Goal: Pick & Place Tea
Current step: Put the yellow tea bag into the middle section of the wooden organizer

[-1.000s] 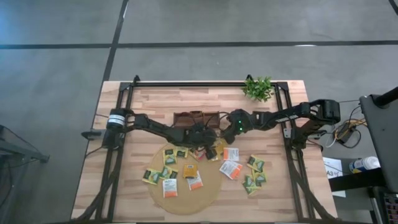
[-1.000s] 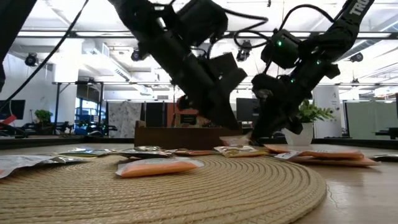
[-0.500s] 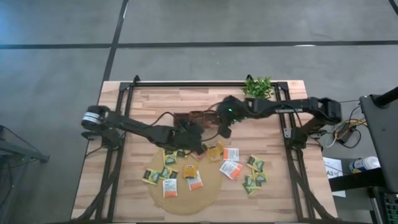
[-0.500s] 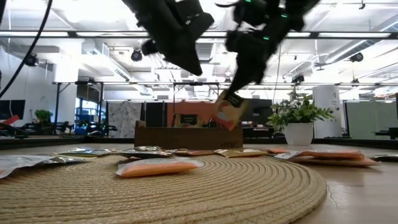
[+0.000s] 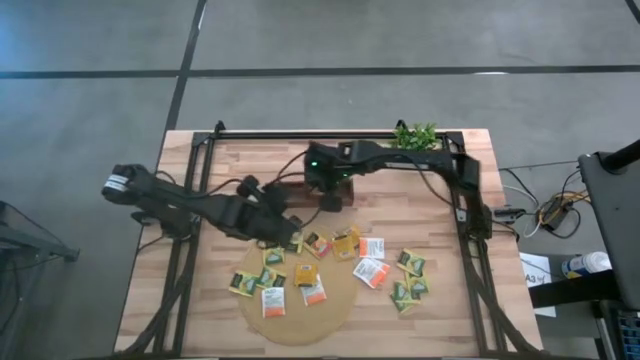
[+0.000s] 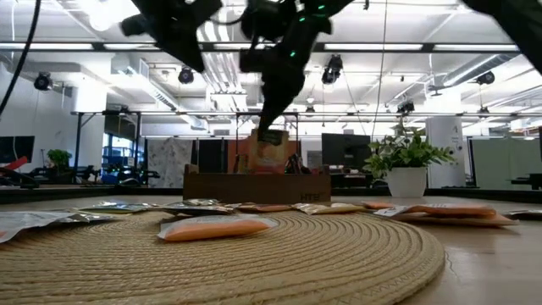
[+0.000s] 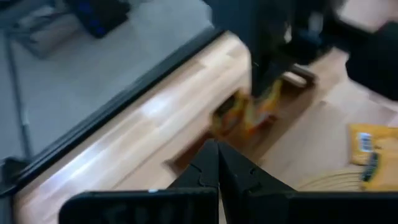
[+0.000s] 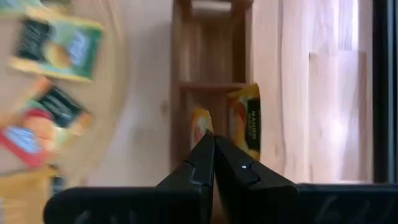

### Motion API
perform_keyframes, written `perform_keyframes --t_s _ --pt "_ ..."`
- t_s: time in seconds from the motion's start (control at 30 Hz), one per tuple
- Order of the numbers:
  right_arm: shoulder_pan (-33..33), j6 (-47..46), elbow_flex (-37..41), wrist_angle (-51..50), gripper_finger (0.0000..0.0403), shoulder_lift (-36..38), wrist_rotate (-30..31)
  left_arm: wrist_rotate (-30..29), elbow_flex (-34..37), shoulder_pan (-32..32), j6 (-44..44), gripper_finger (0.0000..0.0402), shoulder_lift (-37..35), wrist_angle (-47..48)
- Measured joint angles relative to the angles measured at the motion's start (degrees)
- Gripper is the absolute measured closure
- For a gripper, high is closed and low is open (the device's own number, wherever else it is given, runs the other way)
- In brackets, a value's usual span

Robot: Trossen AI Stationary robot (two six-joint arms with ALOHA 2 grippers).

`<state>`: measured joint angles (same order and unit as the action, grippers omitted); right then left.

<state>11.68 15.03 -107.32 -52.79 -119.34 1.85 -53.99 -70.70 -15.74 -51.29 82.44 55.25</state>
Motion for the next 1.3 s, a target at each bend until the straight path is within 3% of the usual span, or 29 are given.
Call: perform_keyframes --t_s 0.17,0.47,0.9,1.3 --pt "0.0 1.8 -10.2 -6.6 0.0395 -6.9 2.2 -5.0 1.8 -3.2 -8.6 0.0401 -3.1 6.4" --pt "0.1 0.5 -21.8 -11.1 0.0395 -12.0 2.7 -5.2 12.7 -3.6 -18.0 0.0401 -11.4 6.0" --pt "0.6 -1.6 -20.2 -11.3 0.0395 -13.5 2.4 -6.1 22.8 -3.9 -20.4 0.0401 -22.9 1.8" --pt "0.7 -1.6 -20.6 -11.8 0.0395 -13.1 0.7 -7.3 25.0 -3.9 -20.4 0.0401 -23.6 -3.1"
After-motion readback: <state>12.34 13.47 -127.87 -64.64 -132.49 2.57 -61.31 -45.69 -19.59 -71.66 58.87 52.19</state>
